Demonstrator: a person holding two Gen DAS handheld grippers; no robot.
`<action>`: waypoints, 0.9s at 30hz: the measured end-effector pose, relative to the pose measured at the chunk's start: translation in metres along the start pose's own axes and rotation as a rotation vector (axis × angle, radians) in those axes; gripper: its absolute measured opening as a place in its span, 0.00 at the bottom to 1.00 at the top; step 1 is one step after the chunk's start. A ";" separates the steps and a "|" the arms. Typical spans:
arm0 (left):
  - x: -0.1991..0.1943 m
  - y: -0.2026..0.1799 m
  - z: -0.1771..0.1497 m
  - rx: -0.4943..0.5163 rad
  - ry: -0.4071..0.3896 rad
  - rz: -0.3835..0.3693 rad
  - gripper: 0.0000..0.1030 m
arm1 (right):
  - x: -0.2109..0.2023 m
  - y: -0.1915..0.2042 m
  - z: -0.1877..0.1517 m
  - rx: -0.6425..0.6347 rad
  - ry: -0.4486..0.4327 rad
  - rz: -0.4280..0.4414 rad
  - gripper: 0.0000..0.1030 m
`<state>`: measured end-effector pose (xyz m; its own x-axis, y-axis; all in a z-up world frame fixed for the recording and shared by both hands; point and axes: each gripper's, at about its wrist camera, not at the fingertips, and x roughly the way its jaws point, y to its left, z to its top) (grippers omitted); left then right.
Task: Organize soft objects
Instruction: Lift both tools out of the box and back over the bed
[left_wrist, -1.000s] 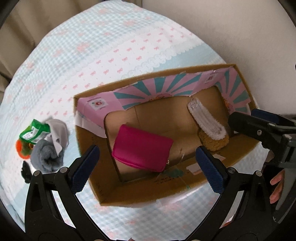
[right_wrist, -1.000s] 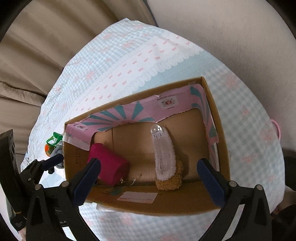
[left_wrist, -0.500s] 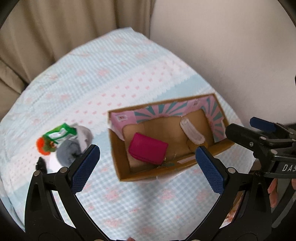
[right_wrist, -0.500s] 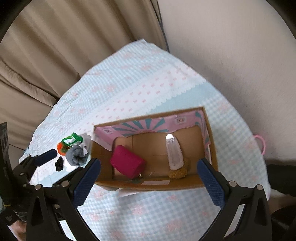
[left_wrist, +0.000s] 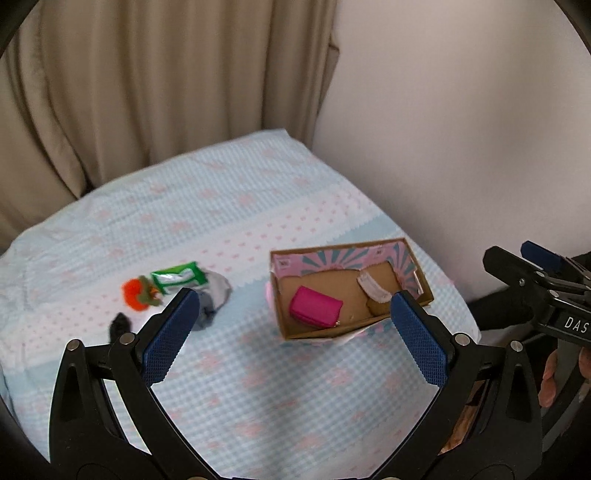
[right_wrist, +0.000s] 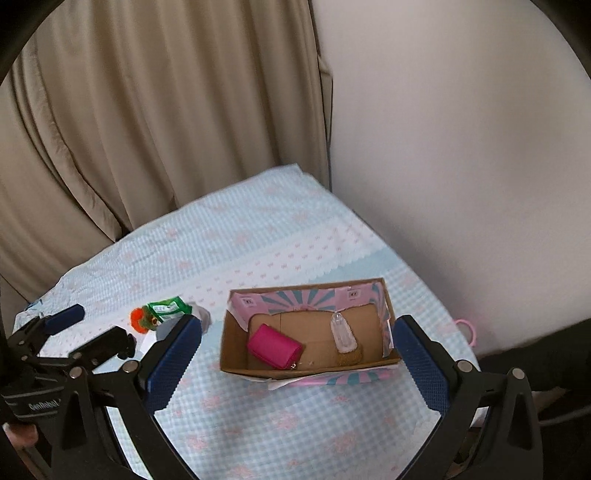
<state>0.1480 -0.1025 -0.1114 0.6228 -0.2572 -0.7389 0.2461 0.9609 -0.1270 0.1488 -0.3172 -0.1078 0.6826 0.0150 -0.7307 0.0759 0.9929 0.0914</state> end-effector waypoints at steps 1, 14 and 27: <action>-0.008 0.005 -0.002 0.001 -0.007 0.002 0.99 | -0.011 0.008 -0.003 -0.007 -0.017 -0.012 1.00; -0.110 0.114 -0.063 -0.011 -0.120 0.101 0.99 | -0.075 0.106 -0.066 -0.033 -0.107 -0.036 1.00; -0.109 0.246 -0.093 -0.049 -0.085 0.161 0.99 | -0.041 0.207 -0.096 -0.011 -0.082 0.051 1.00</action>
<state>0.0715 0.1712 -0.1240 0.7120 -0.1054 -0.6942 0.1028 0.9937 -0.0454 0.0669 -0.1005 -0.1241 0.7426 0.0560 -0.6674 0.0320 0.9924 0.1189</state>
